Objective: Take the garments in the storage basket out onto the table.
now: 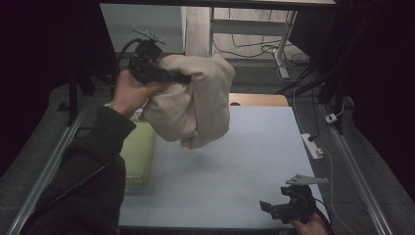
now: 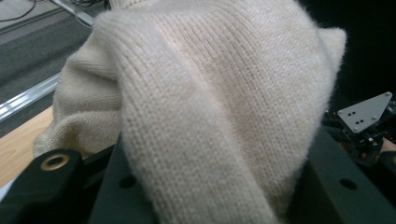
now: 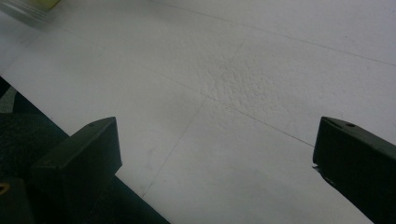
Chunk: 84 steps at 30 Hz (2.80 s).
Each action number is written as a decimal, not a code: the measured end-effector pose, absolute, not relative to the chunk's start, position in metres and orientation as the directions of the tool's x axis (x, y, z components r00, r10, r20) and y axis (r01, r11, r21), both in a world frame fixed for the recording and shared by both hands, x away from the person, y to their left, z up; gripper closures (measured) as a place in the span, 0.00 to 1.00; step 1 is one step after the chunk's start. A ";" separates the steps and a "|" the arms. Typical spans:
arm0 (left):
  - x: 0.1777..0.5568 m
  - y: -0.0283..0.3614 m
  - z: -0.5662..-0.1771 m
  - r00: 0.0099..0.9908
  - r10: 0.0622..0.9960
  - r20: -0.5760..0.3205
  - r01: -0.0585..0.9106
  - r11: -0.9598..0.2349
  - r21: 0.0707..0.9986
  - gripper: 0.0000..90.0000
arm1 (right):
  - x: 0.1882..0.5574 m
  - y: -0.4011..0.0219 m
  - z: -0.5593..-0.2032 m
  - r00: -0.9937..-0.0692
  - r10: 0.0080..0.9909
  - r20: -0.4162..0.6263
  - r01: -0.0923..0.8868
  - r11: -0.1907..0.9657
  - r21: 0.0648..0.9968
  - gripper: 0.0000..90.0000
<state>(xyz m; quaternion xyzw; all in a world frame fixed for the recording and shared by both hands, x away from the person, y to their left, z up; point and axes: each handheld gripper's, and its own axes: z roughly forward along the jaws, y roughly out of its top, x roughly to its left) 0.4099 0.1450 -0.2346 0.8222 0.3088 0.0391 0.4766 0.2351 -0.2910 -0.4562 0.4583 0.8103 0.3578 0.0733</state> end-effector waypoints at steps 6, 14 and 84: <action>0.414 0.125 -0.242 0.817 0.535 -0.213 0.457 -0.377 0.806 0.69 | 0.235 -0.291 -0.456 -0.569 0.795 0.213 0.692 0.322 0.646 0.01; 0.421 0.103 -0.260 0.819 0.538 -0.199 0.453 -0.395 0.799 0.69 | 0.235 -0.291 -0.456 -0.578 0.790 0.205 0.686 0.333 0.647 0.01; 0.430 0.046 -0.462 0.807 0.538 -0.244 0.576 -0.625 0.526 0.38 | 0.235 -0.286 -0.458 -0.595 0.783 0.181 0.684 0.375 0.626 0.01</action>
